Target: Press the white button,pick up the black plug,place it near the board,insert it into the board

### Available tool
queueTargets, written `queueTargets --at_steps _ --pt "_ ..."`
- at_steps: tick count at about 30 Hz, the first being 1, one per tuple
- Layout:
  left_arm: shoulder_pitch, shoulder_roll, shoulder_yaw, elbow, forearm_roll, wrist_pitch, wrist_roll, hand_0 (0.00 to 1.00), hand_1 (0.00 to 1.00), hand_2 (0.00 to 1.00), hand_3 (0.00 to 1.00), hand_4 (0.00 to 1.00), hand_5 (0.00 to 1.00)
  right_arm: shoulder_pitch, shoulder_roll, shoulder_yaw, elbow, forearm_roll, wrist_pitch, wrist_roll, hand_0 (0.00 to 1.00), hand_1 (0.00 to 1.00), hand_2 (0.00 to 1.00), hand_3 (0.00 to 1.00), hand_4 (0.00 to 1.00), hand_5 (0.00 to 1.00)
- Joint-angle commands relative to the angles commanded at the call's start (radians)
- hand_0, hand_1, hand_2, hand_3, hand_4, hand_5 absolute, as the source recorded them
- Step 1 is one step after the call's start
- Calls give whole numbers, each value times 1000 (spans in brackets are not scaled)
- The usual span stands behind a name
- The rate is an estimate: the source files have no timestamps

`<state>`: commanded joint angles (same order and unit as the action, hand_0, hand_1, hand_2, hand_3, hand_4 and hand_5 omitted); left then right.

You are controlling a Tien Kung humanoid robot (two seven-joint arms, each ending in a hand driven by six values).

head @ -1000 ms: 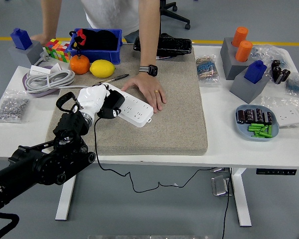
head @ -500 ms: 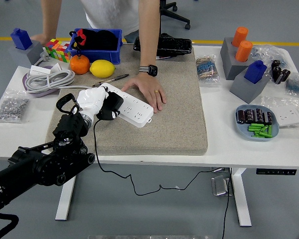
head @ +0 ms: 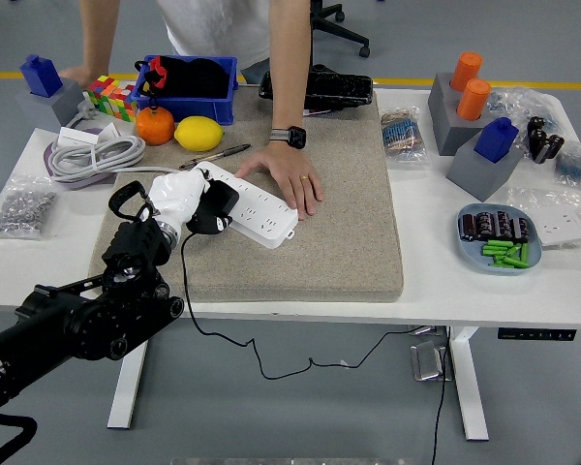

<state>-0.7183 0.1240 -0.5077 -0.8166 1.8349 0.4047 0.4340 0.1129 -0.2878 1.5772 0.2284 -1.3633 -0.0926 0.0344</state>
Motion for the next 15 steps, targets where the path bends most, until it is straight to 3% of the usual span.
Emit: queueTargets --at_steps 2,3,8,9,14,15 --pt "0 0 0 2 -1 -2 -2 257 371 363 565 906 91 0 0 0 0 0 0 0 683 594 583 573 617 301" --pt "1 0 0 3 0 0 -5 268 432 394 608 998 464 0 0 0 0 0 0 0 683 594 583 572 618 300" --pt "0 0 -4 6 2 2 -10 268 432 394 608 998 464 0 0 -2 0 0 0 0 683 594 583 572 618 300" --pt "0 0 -5 7 3 3 -11 335 473 438 628 998 612 0 0 -2 0 1 1 0 684 592 583 572 618 300" --pt "-1 0 -7 3 12 7 -14 335 473 438 628 998 612 0 0 1 0 0 1 0 684 592 583 572 618 300" --pt "-1 0 -8 3 14 7 -14 484 530 491 650 998 691 0 0 1 0 0 1 0 683 592 583 572 618 299"
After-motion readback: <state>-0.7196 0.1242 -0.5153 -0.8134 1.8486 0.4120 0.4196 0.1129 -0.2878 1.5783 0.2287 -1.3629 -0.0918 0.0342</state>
